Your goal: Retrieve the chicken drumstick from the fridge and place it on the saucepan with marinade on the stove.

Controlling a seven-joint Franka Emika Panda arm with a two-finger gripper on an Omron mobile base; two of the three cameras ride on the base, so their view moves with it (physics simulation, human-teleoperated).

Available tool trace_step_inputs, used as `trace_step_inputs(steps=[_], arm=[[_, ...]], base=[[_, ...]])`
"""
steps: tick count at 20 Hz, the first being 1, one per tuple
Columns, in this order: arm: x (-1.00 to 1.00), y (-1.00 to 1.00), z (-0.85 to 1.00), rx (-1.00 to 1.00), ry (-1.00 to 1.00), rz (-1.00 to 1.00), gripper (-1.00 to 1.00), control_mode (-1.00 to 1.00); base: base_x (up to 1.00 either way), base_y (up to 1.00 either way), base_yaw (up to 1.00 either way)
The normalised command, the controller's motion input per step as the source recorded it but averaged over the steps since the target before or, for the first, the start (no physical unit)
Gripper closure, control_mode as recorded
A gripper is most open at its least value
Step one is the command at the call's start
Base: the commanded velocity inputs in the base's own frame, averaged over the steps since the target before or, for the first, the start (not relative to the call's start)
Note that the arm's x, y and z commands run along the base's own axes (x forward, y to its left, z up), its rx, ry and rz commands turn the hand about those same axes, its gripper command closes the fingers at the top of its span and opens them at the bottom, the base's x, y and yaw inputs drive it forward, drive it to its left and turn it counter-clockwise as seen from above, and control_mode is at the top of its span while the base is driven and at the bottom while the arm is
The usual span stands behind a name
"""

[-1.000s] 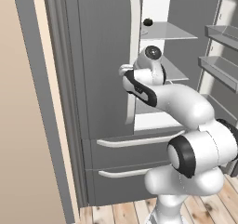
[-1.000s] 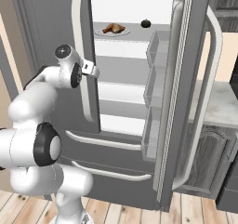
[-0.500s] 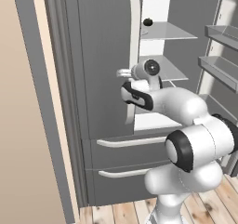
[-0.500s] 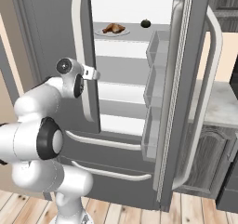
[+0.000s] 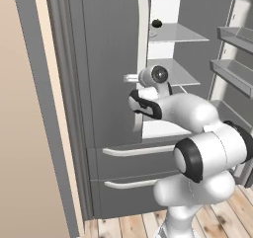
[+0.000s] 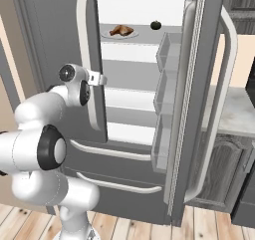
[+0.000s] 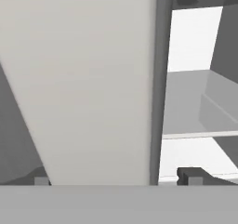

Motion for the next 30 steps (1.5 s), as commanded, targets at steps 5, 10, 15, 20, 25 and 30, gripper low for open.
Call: trace_step_inputs(steps=[5, 10, 15, 20, 25, 30], arm=[[0.08, 0.12, -0.08, 0.0, -0.02, 0.0, 1.0, -1.0], [-0.2, 0.0, 0.0, 0.0, 0.0, -0.03, 1.0, -1.0], [-0.97, 0.35, 0.0, 0.0, 0.02, -0.23, 1.0, -1.0], [-0.83, 0.86, 0.0, -0.03, 0.08, -0.28, 1.0, -1.0], [-0.26, 1.0, -0.05, -0.02, 0.03, -0.34, 1.0, -1.0], [-0.2, 0.77, -0.03, -0.01, 0.01, -0.28, -1.0, -1.0]], base=[[0.0, 0.0, 0.0], [0.0, 0.0, 0.0], [0.0, 0.0, 0.0], [0.0, 0.0, 0.0], [0.0, 0.0, 0.0], [0.0, 0.0, 0.0]])
